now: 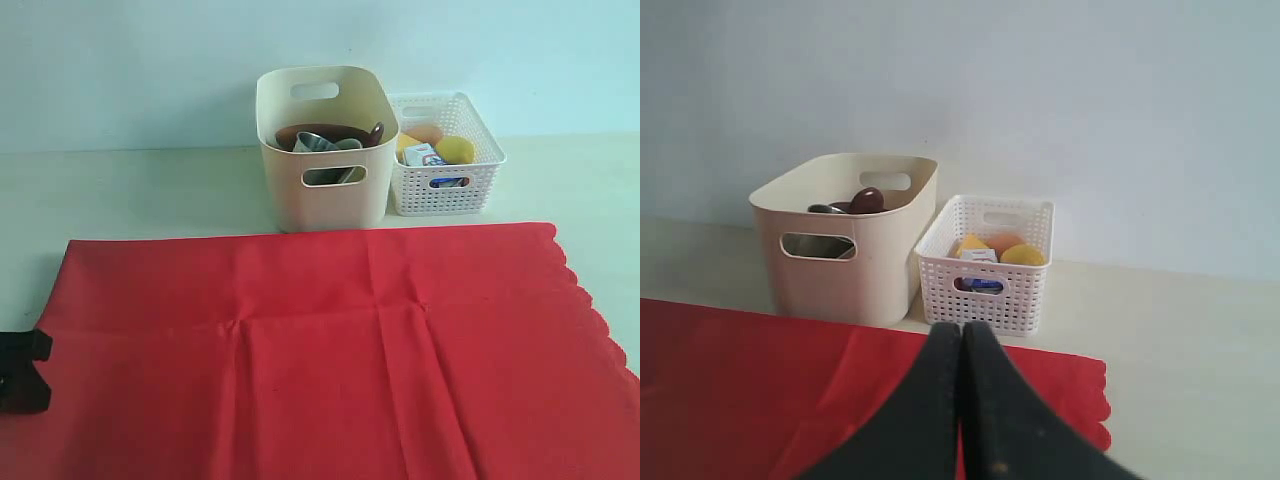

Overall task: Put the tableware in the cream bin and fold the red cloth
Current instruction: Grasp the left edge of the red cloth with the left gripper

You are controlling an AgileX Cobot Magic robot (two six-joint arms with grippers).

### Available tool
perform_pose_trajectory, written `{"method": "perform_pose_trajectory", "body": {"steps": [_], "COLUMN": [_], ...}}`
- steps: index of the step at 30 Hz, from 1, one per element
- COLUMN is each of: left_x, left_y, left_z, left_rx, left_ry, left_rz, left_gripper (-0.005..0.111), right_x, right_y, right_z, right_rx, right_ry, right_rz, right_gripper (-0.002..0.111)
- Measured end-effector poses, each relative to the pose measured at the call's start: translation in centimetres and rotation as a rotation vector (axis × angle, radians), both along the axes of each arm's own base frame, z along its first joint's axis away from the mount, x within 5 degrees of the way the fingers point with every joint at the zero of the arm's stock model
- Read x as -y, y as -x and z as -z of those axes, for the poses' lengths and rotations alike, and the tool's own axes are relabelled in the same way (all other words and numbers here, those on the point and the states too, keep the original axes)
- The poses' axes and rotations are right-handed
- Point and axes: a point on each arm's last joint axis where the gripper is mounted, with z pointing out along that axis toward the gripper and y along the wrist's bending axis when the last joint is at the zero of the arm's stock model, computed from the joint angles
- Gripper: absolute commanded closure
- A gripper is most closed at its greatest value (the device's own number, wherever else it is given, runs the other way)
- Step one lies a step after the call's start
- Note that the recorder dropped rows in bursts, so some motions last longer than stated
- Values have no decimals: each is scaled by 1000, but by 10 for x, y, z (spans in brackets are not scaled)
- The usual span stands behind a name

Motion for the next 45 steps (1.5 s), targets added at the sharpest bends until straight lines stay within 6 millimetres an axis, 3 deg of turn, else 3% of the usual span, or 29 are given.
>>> {"method": "perform_pose_trajectory", "body": {"steps": [32,41,43,45], "left_x": [1,5,9,12], "left_y": [0,-10,-11,-12], "left_z": [4,10,10,11], "left_rx": [-12,-48,-26,-9], "left_ry": [8,75,117,151], "left_rz": [2,50,79,106], "left_gripper": [54,54,58,76], "right_x": [0,0,0,0], "right_y": [0,0,0,0], "right_z": [0,0,0,0], "right_rx": [0,0,0,0], "right_ry": [0,0,0,0], "right_rz": [0,0,0,0], "right_gripper": [108,108,108,108]}}
